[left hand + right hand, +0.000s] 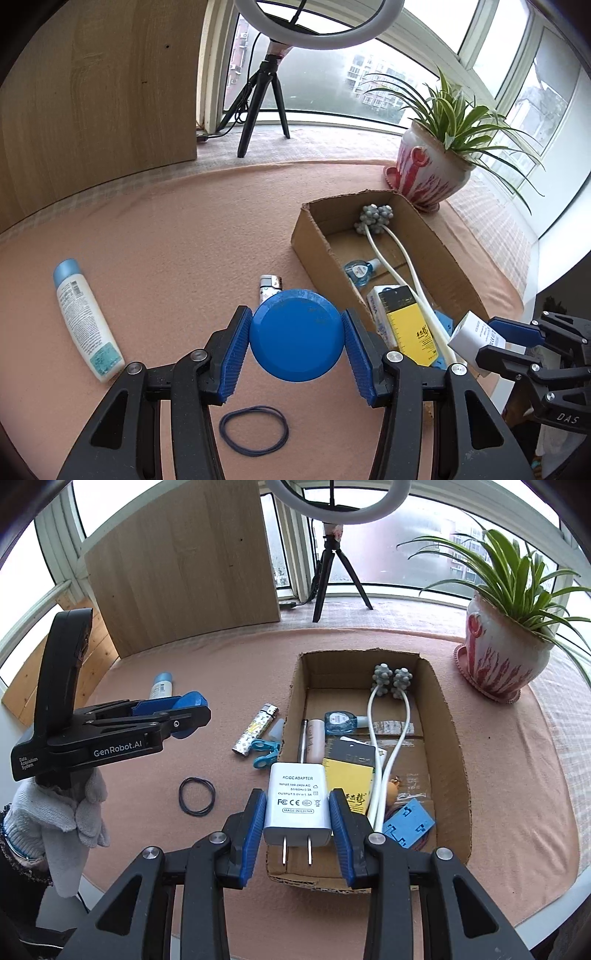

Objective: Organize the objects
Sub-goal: 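Carry the charger and blue lid into the box and open both grippers, then move the left tool to the dark cable loop and grasp it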

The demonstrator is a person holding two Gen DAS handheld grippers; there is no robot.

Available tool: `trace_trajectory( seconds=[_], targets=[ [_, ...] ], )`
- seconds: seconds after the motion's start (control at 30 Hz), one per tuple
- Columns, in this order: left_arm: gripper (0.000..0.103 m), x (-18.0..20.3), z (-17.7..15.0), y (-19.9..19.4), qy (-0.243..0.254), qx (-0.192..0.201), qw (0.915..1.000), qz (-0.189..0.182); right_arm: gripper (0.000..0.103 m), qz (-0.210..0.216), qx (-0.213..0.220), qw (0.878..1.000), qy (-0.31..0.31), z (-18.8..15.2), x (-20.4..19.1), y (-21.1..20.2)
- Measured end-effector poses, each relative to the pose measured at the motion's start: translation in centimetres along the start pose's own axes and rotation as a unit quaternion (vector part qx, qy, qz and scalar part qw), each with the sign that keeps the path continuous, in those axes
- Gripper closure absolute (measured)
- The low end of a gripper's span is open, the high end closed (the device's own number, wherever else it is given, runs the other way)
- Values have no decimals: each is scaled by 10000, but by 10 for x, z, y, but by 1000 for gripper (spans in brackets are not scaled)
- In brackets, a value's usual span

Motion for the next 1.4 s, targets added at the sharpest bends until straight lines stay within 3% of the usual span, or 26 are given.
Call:
trace_trajectory(
  seconds=[0.3, 0.63, 0.7, 0.73, 0.77, 0.83, 0.9, 1.2, 1.4],
  targets=[
    [49, 48, 31, 34, 240, -17, 9996, -135, 71, -180, 7, 9994, 288, 2, 49, -2],
    [49, 61, 52, 66, 181, -58, 9997, -152, 71, -175, -41, 9992, 344, 5, 73, 2],
    [41, 62, 55, 68, 116, -38, 9997, -193, 71, -115, -44, 9994, 325, 5, 73, 2],
    [28, 62, 56, 67, 78, -14, 9998, -194, 71, -71, -45, 9995, 304, 6, 73, 2],
    [23, 62, 57, 66, 55, 35, 9998, -193, 69, -35, -69, 9996, 283, 6, 73, 2],
    [23, 63, 59, 64, 76, 98, 9997, -197, 47, -86, -24, 9995, 287, 7, 73, 1],
    [23, 62, 58, 63, 89, 72, 9998, -155, 41, -86, 69, 9995, 283, 9, 74, -1],
    [23, 30, 40, 45, -172, 40, 9998, -20, 41, 87, -3, 9982, 586, 10, 76, -1],
    [24, -12, 8, 22, -404, -73, 9989, 209, 41, 123, 47, 9971, 752, 7, 75, -7]
  ],
)
Point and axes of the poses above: each gripper's, at about its wrist camera, not at the fingertips, and y roughly the way its jaws point, x to its right, z to its top, the point moved 7 cm from there along y, roughly the way its jaws point, and after that the axes turned 13 degrees about y, right-handed, at the moved point
